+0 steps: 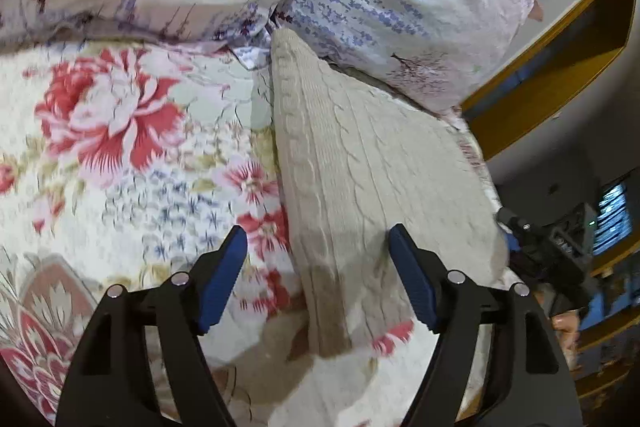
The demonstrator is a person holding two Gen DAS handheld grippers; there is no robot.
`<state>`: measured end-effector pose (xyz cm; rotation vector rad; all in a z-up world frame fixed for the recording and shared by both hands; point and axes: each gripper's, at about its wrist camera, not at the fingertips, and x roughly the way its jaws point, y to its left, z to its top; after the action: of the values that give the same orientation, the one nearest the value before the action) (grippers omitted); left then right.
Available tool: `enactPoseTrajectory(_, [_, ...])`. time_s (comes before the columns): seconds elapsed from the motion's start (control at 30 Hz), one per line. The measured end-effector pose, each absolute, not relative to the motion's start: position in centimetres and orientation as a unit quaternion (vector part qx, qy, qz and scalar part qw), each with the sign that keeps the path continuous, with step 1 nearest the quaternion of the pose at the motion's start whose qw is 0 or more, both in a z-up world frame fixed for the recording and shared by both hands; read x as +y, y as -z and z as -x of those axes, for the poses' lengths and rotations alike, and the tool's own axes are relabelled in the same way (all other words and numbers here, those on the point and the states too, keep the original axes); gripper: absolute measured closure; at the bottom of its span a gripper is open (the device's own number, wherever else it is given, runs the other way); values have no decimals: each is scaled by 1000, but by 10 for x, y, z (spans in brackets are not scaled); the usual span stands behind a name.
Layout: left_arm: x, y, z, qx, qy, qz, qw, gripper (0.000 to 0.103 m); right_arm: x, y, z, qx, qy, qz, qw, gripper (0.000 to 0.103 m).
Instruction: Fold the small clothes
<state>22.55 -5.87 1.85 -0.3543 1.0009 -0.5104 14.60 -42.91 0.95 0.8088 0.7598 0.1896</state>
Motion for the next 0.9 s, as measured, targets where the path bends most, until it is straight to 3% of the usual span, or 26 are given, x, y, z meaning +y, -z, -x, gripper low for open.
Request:
enactPoseTrajectory(0.03, [-62, -19, -228, 471, 238, 161, 834, 28, -427, -7, -151, 365, -91, -386, 842, 69])
enactPoseTrajectory(0.07, [-64, -19, -229, 469, 235, 156, 837, 26, -423, -7, -153, 366, -89, -378, 846, 83])
enactPoseTrajectory(0.1, [-67, -20, -229, 468, 231, 150, 839, 26, -420, -9, -153, 363, -86, -361, 854, 87])
enactPoseTrajectory(0.27, [-79, -26, -229, 459, 223, 118, 851, 23, -414, -18, -148, 342, -27, -277, 897, 91])
enactPoseTrajectory(0.53, [-85, -22, -230, 464, 226, 113, 849, 21, -409, 2, -157, 374, 17, -248, 894, 89])
enactPoseTrajectory(0.67, [-82, -22, -230, 466, 225, 119, 847, 20, -407, -14, -150, 355, 28, -229, 906, 70])
enactPoseTrajectory(0.9, [-82, -22, -230, 467, 225, 121, 846, 18, -380, -48, -127, 290, -18, -171, 941, 70])
